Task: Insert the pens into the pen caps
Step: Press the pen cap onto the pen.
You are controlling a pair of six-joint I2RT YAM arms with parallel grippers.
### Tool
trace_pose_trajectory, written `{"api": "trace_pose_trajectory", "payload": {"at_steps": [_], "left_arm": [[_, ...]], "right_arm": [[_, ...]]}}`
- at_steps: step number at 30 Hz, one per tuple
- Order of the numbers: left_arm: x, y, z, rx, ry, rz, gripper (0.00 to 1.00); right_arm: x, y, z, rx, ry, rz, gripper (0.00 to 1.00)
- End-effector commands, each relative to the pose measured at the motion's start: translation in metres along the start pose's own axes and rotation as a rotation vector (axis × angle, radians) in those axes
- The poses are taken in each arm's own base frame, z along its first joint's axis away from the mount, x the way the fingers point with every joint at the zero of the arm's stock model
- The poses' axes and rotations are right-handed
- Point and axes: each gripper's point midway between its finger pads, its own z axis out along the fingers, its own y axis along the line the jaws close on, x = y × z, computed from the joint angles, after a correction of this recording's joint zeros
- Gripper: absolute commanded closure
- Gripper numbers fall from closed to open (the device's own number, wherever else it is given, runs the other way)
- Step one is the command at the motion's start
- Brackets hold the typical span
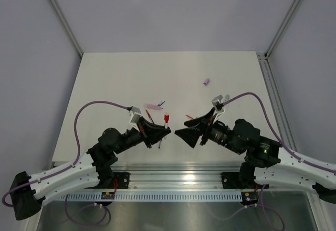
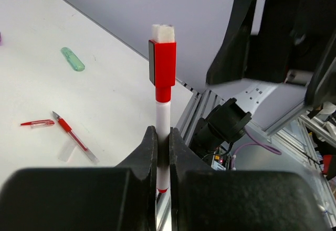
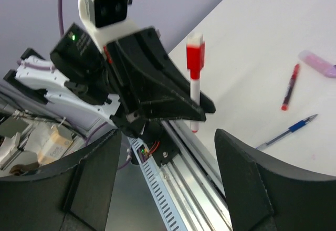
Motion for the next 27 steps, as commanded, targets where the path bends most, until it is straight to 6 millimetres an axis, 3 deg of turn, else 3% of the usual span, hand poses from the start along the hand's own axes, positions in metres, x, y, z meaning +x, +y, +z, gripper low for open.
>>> {"api": "trace_pose_trajectory", "payload": {"at_steps": [1,2,4,5,12,16,27], "left_arm": [[-0.021,-0.008,0.007,0.030,-0.054,0.098,1.00],[-0.023,-0.005,0.007,0.013,-0.060,0.110,1.00],[-0.021,0.002,0.008,-0.018,-0.061,0.125,1.00],[-0.020,0.008,0.007,-0.042,-0.063,0.128,1.00],[-0.013,0.023,0.005,-0.106,-0.057,0.130,1.00],[-0.011,0.030,0.003,-0.139,-0.061,0.123,1.00],[-0.008,0.028,0.004,-0.125,-0.054,0.112,1.00]], "right_arm": [[-0.040,-0.008,0.008,0.130,-0.031,-0.045,0.22],[-0.059,-0.011,0.017,0.193,-0.061,-0.048,0.22],[-0.067,-0.022,0.022,0.291,-0.061,-0.071,0.22],[-0.078,-0.018,0.025,0.297,-0.081,-0.076,0.22],[-0.069,-0.030,0.059,0.395,-0.035,-0.082,0.21],[-0.058,-0.022,0.074,0.342,0.008,-0.078,0.22],[-0.044,-0.027,0.088,0.346,0.037,-0.074,0.36]]}}
